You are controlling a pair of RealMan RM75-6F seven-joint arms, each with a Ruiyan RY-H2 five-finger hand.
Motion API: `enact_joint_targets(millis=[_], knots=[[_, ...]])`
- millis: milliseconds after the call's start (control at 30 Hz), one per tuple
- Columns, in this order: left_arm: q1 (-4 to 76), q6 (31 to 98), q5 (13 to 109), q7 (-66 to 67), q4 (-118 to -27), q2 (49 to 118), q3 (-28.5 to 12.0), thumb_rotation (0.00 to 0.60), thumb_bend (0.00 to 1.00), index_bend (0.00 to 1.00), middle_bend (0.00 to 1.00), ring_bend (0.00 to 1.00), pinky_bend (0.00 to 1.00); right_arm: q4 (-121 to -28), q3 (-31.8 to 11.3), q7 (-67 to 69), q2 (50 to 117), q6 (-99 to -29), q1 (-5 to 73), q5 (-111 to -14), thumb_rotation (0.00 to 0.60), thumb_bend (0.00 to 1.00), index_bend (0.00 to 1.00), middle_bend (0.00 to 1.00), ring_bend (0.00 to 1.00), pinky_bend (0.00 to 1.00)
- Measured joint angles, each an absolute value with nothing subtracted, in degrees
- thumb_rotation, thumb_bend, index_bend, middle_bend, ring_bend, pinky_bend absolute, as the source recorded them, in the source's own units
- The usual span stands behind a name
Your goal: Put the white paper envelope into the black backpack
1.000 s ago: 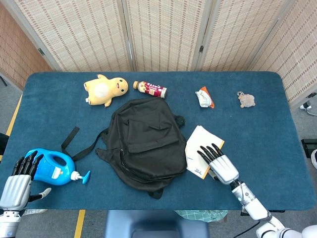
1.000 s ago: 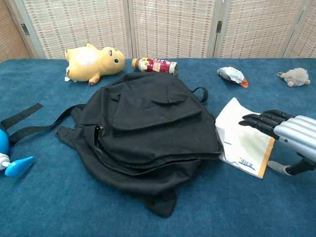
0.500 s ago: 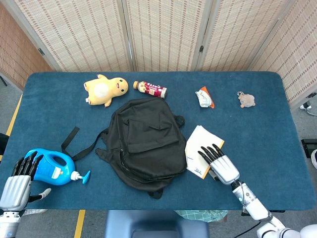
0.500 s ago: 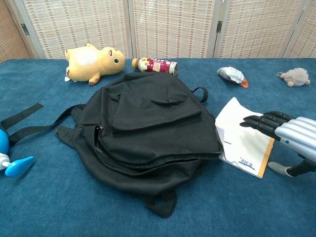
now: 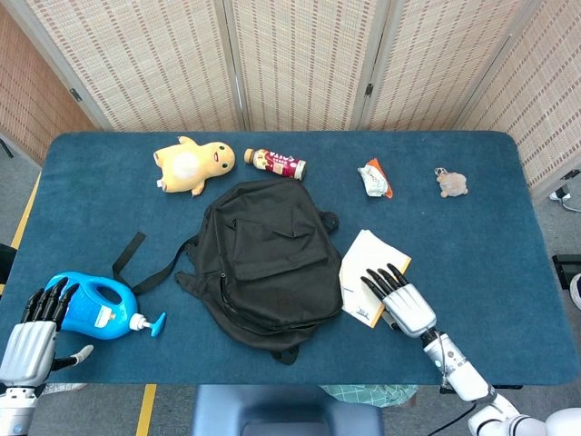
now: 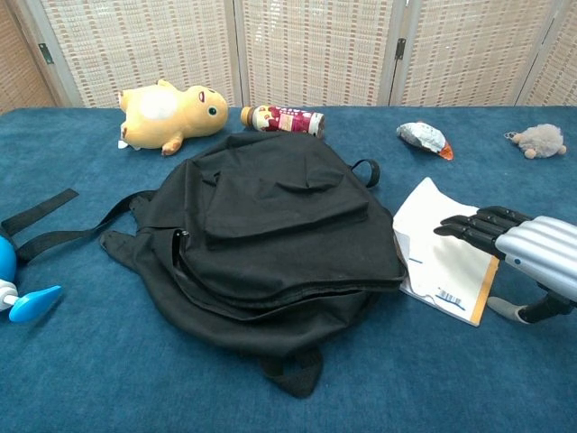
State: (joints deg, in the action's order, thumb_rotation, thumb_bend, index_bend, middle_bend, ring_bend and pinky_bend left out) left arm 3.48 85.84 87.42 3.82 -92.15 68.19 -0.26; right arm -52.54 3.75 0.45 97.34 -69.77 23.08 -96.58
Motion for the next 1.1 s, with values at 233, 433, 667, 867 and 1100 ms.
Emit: enact_joint_targets(millis=[233, 433, 667, 867, 1100], knots=[[3.44, 85.76, 87.49, 3.44, -91.74, 68.42, -0.18, 0.6, 0.17, 0.02, 0.02, 0.08, 0.0, -52.27, 3.72, 0.11, 98.19, -69.62, 23.54, -96.41, 0.6, 0.4, 0.0, 0.1, 0.1, 0.01], [3.36, 85.8, 87.44, 2.98, -91.36, 68.51, -0.18, 0.6, 0.17, 0.02, 0.02, 0.08, 0.0, -51.98, 3.4, -0.11, 98.87, -69.95, 24.2, -96.46, 0.6, 0.4, 0.01, 0.13, 0.13, 0.01], [3.18, 85.93, 87.39, 2.4, -90.87, 68.59, -0.15, 0.6, 0.17, 0.02, 0.02, 0.08, 0.0, -52.62, 2.36, 0.49, 99.1, -71.25, 25.03, -96.4, 0.6, 0.42, 0.07, 0.17, 0.16, 0.04], [3.16, 85.81, 87.3, 2.21, -90.59, 68.73, -0.16, 0.6, 0.17, 0.02, 0.02, 0.08, 0.0, -54.38, 1.29, -0.17, 98.44, -71.32, 25.92, -95.86, 0.6, 0.42, 0.08, 0.18, 0.17, 0.04], [3.21, 85.69, 87.33, 2.19, -90.61, 68.78, -0.15, 0.6, 0.17, 0.02, 0.02, 0.08, 0.0, -55.04, -0.61, -0.73, 99.16, -72.7, 26.9, -95.1, 0.6, 0.46, 0.11, 0.2, 0.2, 0.1]])
